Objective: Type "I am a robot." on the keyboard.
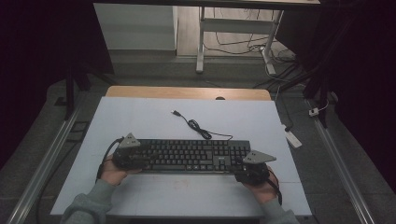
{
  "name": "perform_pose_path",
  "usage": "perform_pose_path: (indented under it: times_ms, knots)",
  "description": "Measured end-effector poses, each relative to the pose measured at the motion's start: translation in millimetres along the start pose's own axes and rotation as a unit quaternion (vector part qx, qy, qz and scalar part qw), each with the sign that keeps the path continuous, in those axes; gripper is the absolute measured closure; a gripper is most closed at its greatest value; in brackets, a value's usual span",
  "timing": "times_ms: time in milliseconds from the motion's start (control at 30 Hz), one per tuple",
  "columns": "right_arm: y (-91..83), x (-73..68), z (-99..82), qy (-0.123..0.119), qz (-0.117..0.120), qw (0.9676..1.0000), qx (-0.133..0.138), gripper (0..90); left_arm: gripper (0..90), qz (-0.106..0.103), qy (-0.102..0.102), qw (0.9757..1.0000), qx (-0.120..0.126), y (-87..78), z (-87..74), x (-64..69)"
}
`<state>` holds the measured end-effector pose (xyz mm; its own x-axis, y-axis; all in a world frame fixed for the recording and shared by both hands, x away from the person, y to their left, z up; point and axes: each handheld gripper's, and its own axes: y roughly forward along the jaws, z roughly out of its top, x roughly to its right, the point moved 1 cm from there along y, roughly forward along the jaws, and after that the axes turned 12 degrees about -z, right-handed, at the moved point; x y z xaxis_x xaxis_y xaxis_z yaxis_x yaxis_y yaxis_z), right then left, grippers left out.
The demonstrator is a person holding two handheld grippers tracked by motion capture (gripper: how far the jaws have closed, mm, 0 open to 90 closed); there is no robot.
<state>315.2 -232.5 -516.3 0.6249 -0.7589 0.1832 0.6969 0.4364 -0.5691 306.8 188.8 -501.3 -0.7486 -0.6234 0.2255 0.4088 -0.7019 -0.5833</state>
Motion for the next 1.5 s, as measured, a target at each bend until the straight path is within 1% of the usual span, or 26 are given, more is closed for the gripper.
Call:
perform_pose_path:
  times_ms: [200, 300, 467, 633, 800, 1067, 1300, 1500]
  knots:
    - [0.6, -1.0, 0.0, -0.002, 0.003, 1.0000, -0.002, 50.4, 54.2, 0.008, -0.005, 1.0000, 0.000, -4.0, -1.6, -5.2]
    - [0.7, -0.8, -0.1, -0.002, 0.003, 1.0000, -0.003, 50.4, 60.1, 0.013, -0.008, 0.9999, -0.002, -5.4, -2.9, -8.6]
    - [0.9, -0.9, -0.2, -0.002, 0.003, 1.0000, -0.003, 50.4, 70.1, 0.022, -0.009, 0.9997, -0.011, -5.9, -5.0, -12.4]
    - [0.9, -0.9, -0.3, -0.003, 0.003, 1.0000, -0.003, 50.3, 81.3, 0.027, -0.006, 0.9994, -0.021, -5.5, -7.1, -15.5]
    - [0.9, -0.9, -0.3, -0.003, 0.002, 1.0000, -0.004, 50.3, 87.9, 0.028, -0.009, 0.9992, -0.028, -5.3, -9.5, -18.9]
    - [1.4, -0.8, -0.5, -0.004, 0.001, 1.0000, -0.005, 50.3, 88.9, 0.030, -0.017, 0.9985, -0.044, -0.5, -14.2, -23.9]
    - [1.6, -0.9, -0.6, -0.005, 0.000, 1.0000, -0.006, 50.3, 88.9, 0.028, -0.015, 0.9979, -0.057, 3.6, -15.9, -24.7]
    - [1.8, -0.8, -0.7, -0.004, 0.002, 1.0000, -0.006, 50.3, 88.9, 0.027, -0.017, 0.9974, -0.064, 6.6, -17.7, -25.3]
